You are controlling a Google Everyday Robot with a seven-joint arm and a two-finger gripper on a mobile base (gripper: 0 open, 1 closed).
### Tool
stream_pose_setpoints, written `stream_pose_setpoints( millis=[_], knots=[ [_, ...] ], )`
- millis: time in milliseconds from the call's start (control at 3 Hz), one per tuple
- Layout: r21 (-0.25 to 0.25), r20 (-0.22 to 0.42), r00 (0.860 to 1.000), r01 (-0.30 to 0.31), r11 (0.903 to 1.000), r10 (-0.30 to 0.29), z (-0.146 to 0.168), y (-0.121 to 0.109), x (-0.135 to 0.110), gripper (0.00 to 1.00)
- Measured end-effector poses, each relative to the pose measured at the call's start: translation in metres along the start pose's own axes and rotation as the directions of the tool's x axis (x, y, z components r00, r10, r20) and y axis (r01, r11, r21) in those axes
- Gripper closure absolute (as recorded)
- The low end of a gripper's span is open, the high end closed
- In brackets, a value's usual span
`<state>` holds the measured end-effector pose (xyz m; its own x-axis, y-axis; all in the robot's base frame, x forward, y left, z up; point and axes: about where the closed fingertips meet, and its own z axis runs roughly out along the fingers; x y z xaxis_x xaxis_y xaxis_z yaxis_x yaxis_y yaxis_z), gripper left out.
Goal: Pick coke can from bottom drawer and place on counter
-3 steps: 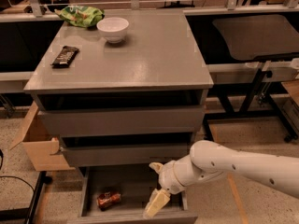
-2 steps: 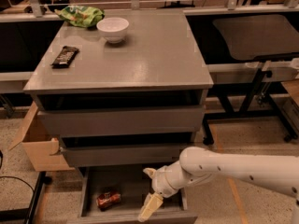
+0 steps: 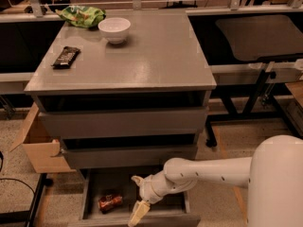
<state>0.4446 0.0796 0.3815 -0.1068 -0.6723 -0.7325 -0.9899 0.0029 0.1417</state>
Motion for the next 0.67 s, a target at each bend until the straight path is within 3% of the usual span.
stream_pose_setpoints(
  millis=[667],
  knots=[
    [-0.006, -0.03, 1.0, -0.006, 1.0, 0.006, 0.012, -0.007, 0.011, 0.0]
  ],
)
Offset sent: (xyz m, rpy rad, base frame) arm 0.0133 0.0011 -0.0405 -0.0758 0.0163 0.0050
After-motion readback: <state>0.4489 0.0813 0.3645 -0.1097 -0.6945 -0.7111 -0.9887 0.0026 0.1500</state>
